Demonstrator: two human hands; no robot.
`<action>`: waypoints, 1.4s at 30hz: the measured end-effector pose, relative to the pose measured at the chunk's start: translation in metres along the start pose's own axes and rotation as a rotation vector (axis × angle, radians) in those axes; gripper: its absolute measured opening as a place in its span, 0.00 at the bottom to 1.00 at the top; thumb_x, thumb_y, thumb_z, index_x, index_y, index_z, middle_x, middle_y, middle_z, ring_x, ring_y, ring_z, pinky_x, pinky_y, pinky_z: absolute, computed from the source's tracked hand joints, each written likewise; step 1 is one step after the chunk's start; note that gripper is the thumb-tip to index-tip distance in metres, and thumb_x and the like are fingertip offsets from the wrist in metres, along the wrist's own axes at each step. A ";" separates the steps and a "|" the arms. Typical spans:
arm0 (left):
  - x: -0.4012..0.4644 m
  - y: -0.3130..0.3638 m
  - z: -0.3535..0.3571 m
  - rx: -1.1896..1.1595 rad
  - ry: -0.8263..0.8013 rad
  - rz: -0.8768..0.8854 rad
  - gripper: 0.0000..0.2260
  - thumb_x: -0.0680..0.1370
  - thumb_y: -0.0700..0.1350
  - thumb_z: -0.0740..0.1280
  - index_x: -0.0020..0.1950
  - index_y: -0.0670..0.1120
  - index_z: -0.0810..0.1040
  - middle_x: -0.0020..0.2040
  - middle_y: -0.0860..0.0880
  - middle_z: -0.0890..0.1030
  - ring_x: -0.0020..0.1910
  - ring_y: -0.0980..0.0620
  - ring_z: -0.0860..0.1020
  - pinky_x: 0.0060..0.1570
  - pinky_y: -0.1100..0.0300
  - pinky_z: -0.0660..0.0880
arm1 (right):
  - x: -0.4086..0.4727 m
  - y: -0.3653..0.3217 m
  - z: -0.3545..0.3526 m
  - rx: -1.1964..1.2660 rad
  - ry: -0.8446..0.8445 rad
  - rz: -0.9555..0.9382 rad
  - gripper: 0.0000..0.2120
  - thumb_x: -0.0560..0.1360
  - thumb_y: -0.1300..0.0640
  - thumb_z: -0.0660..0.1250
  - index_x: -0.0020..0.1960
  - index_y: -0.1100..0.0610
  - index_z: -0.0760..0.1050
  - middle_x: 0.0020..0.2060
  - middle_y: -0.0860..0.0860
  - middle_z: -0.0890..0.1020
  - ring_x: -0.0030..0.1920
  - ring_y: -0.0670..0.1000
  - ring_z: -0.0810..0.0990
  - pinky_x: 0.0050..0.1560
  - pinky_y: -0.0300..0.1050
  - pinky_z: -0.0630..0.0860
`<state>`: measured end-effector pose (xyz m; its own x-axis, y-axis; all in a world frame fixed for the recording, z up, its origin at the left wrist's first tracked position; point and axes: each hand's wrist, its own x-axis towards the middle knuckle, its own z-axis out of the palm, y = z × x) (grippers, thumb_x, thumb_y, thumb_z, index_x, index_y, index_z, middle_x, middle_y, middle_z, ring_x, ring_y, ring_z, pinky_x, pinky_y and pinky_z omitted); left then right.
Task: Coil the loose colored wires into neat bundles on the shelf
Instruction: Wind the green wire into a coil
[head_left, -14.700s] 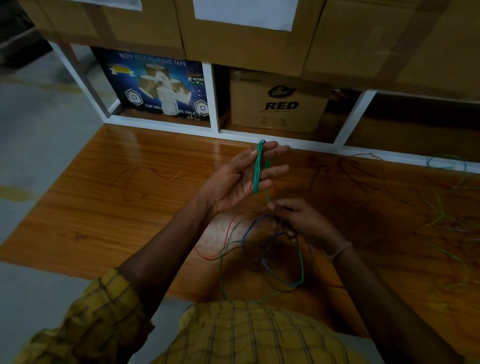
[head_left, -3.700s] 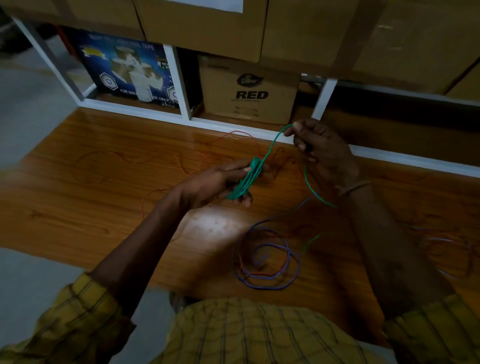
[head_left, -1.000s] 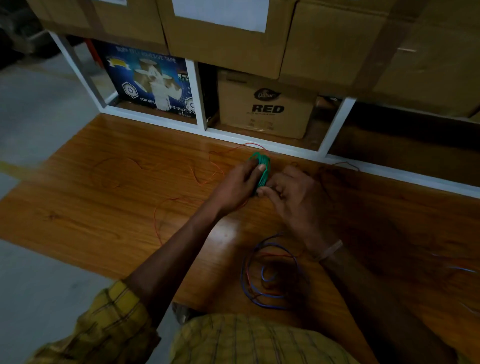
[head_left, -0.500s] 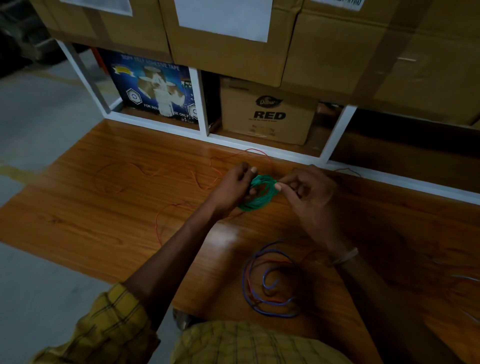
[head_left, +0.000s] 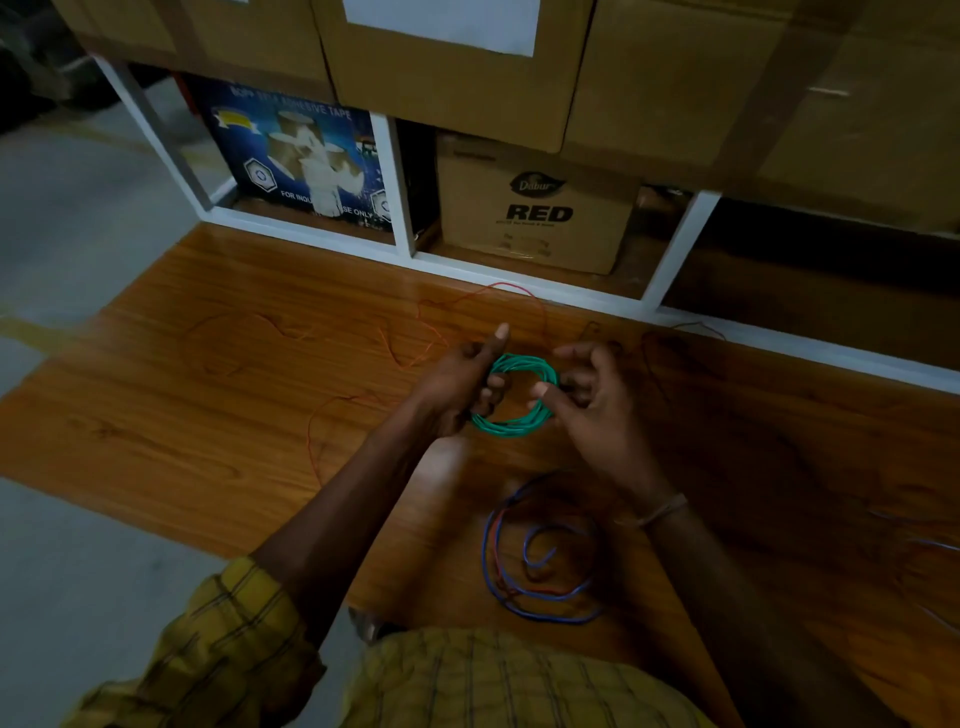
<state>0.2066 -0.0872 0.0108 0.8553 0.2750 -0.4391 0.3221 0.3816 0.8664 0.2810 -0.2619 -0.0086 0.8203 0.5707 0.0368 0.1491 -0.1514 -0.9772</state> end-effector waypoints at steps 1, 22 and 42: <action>0.002 -0.002 0.001 0.032 0.035 0.019 0.16 0.84 0.60 0.64 0.51 0.47 0.72 0.30 0.53 0.68 0.26 0.58 0.64 0.24 0.66 0.61 | -0.001 0.000 0.001 -0.016 0.001 -0.028 0.18 0.76 0.58 0.74 0.59 0.41 0.74 0.48 0.53 0.84 0.50 0.57 0.86 0.46 0.57 0.85; 0.021 -0.021 -0.004 0.083 -0.085 0.032 0.04 0.88 0.42 0.58 0.55 0.44 0.71 0.39 0.50 0.74 0.34 0.57 0.70 0.33 0.65 0.66 | 0.017 0.043 -0.009 0.040 0.037 0.115 0.17 0.76 0.65 0.73 0.65 0.61 0.81 0.57 0.52 0.86 0.54 0.46 0.85 0.55 0.49 0.83; 0.045 -0.019 -0.006 0.059 0.155 0.152 0.06 0.88 0.44 0.60 0.53 0.46 0.72 0.33 0.55 0.77 0.30 0.58 0.71 0.31 0.64 0.69 | 0.185 0.063 -0.047 -0.730 0.021 0.427 0.17 0.68 0.46 0.79 0.48 0.58 0.85 0.44 0.55 0.87 0.45 0.55 0.85 0.52 0.52 0.83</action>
<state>0.2364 -0.0765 -0.0269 0.8246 0.4593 -0.3302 0.2219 0.2743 0.9357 0.4685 -0.2039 -0.0534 0.8964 0.3317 -0.2942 0.1371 -0.8384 -0.5275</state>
